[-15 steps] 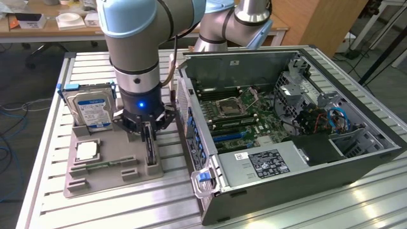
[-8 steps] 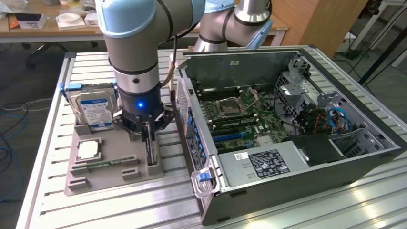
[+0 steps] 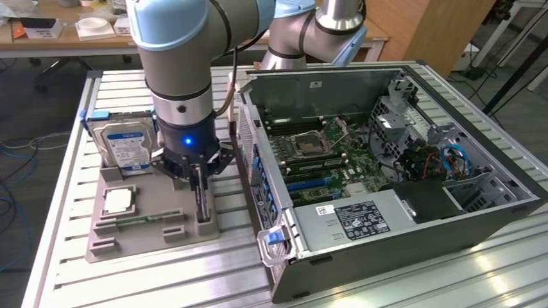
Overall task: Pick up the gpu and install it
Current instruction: 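Pick up the gpu and move the gpu toward the slot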
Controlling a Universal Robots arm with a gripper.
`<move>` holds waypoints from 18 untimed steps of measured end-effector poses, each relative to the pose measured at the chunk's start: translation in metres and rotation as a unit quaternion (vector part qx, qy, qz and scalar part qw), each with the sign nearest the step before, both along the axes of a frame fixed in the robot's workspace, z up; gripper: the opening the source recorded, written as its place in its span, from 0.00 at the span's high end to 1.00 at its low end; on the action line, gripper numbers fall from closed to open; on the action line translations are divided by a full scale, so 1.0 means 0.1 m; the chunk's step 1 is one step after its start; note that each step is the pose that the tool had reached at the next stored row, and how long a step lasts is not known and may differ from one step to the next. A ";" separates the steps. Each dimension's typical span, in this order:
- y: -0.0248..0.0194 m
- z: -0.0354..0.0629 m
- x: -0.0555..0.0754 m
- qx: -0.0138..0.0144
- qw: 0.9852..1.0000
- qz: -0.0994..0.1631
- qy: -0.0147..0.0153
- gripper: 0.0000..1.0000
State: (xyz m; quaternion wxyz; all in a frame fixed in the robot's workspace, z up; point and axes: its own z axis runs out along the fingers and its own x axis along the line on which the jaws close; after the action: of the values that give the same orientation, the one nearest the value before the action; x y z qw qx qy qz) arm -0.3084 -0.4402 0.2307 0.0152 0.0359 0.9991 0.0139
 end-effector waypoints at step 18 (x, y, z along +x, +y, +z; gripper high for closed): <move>0.000 0.000 0.00 0.000 1.000 0.000 0.000 0.74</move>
State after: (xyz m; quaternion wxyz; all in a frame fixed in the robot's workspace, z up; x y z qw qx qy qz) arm -0.3087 -0.4402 0.2308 0.0153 0.0359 0.9991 0.0139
